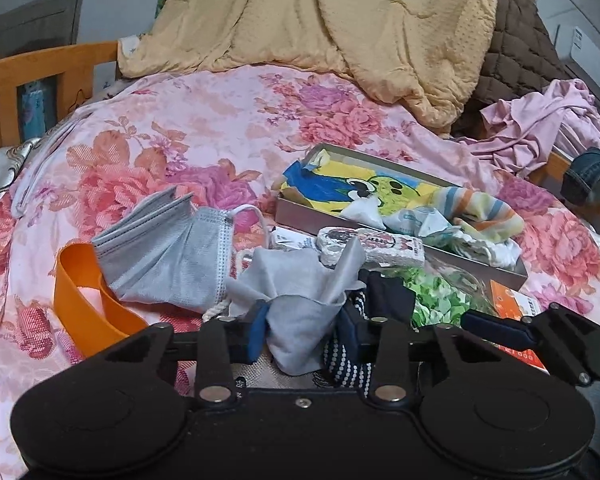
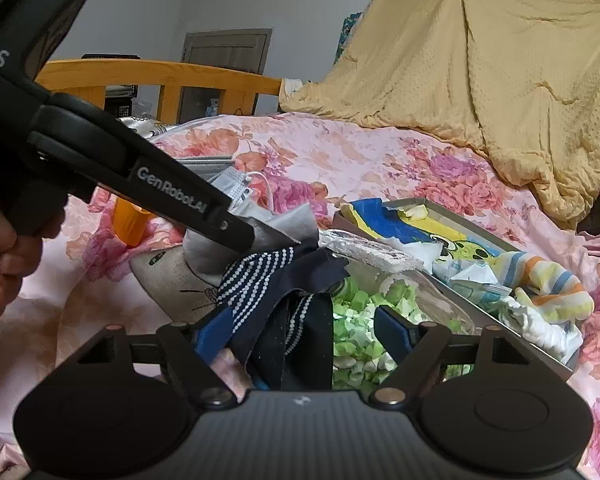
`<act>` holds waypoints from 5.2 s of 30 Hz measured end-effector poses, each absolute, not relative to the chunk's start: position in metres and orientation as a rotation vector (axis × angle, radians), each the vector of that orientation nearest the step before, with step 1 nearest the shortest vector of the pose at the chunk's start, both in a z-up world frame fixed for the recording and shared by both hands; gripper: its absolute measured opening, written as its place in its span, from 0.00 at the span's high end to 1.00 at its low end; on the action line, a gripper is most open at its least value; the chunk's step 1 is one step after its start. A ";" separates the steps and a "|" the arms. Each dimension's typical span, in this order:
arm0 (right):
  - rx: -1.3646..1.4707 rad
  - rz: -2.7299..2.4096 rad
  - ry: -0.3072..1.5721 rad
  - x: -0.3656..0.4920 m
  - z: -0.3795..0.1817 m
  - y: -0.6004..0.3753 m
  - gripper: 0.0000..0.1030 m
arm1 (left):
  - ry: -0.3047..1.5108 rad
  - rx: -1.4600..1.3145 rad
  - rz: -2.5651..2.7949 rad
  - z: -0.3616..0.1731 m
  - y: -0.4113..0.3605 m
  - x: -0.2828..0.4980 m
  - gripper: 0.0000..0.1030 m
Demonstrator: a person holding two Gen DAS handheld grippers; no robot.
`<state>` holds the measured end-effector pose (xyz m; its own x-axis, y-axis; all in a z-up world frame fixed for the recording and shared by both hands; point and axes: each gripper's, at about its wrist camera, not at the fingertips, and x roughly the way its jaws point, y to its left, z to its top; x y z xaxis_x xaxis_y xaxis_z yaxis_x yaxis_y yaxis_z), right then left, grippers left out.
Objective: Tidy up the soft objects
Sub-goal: 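Grasp the grey cloth with the left gripper while the right grasps the black-and-white striped sock, then lift the grey cloth and striped sock and carry both over the frog tray, then open both grippers to drop the cloth and sock into the tray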
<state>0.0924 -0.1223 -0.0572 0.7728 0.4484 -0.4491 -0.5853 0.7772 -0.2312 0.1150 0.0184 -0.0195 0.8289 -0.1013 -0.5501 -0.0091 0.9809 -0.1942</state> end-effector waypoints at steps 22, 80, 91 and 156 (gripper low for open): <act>-0.497 0.483 0.321 0.087 -0.061 -0.115 0.62 | 0.541 -0.136 -0.048 -0.018 0.016 0.099 0.92; -0.367 0.359 0.162 0.090 -0.006 -0.166 0.99 | 0.495 -0.129 -0.137 0.047 0.015 0.094 0.96; -0.263 0.314 0.107 0.118 0.024 -0.199 0.99 | 0.543 -0.141 -0.177 0.109 0.005 0.145 0.96; -0.006 0.216 0.497 0.308 -0.019 -0.306 0.91 | 0.755 -0.190 -0.189 -0.016 -0.130 0.350 0.84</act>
